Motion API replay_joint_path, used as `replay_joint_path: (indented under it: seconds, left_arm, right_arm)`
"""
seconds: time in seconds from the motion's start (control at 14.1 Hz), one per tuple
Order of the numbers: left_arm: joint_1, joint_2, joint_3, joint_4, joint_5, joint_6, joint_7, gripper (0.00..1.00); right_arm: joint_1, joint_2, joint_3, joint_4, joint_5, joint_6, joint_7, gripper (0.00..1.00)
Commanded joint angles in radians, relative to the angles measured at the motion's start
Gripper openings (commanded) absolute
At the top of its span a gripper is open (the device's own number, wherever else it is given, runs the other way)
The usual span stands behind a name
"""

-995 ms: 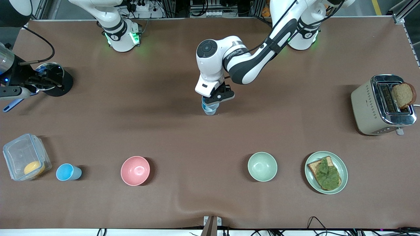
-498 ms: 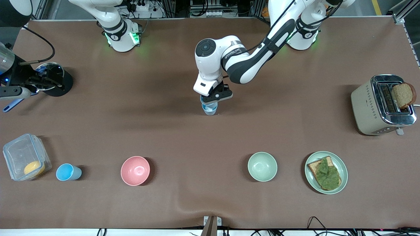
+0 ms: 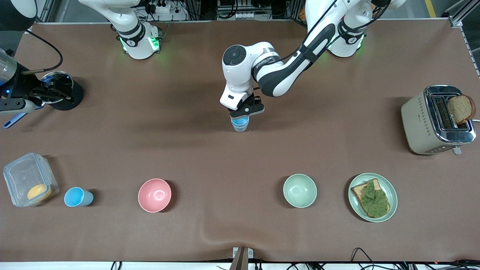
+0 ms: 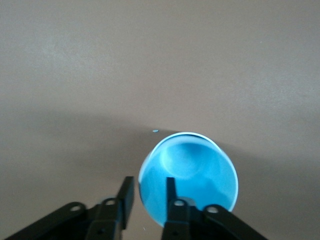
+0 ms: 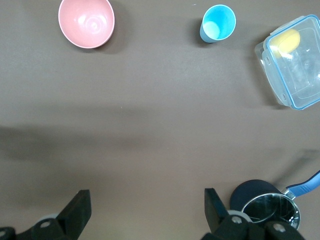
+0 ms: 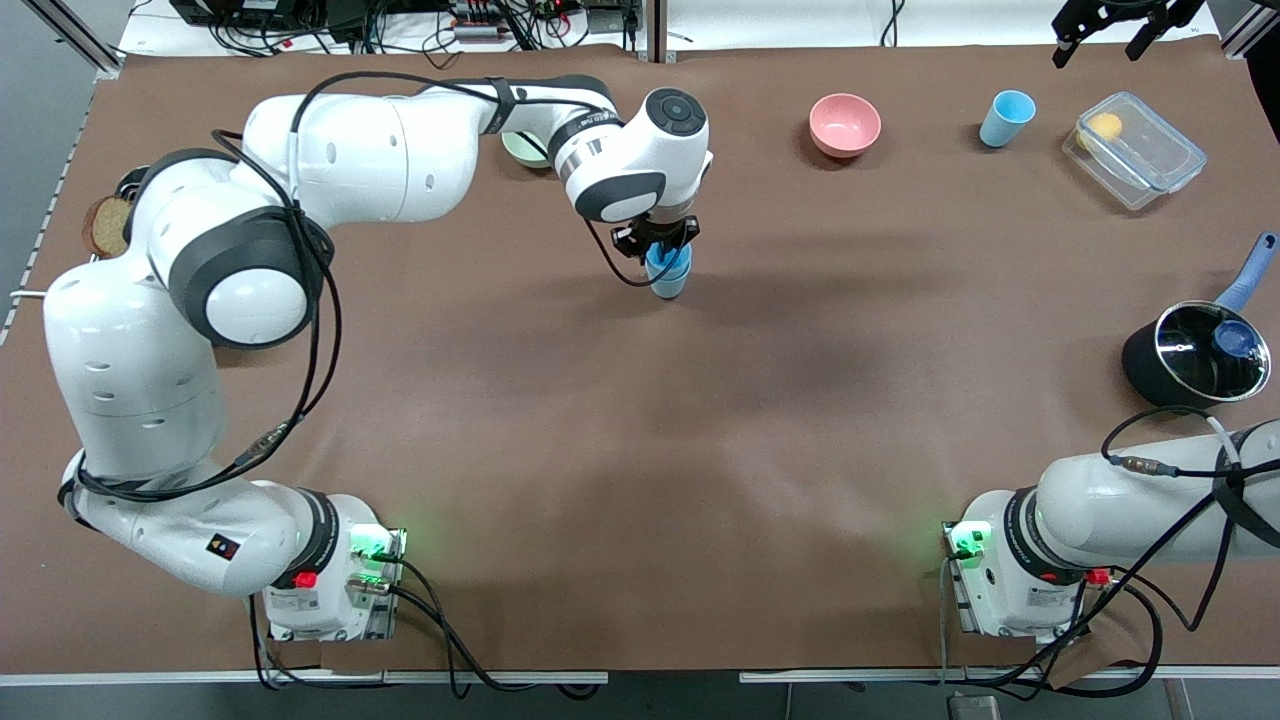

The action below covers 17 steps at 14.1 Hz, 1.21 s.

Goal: Stack blue cups with both arms

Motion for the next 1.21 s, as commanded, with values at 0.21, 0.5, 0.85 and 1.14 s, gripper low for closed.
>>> replay_joint_path:
  seconds: [0.21,0.5,0.85,1.14]
  left_arm:
    - [0.009,-0.045,0.004,0.029,0.056,0.002,0.002,1.00]
    - [0.110,-0.084,0.010,0.096,0.054,-0.015,0.097,1.00]
    - [0.336,-0.194,0.001,0.109,-0.061,-0.096,0.418,1.00]
    - [0.515,-0.283,-0.002,0.150,-0.202,-0.274,0.796,1.00]
  right_arm:
    - [-0.020,-0.007,0.014,-0.008,0.012,-0.003,-0.011,1.00]
    - [-0.020,-0.006,0.014,-0.008,0.012,-0.003,-0.011,1.00]
    - [-0.020,-0.007,0.014,-0.008,0.012,-0.003,-0.011,1.00]
    - [-0.022,-0.007,0.014,-0.009,0.012,-0.004,-0.013,1.00]
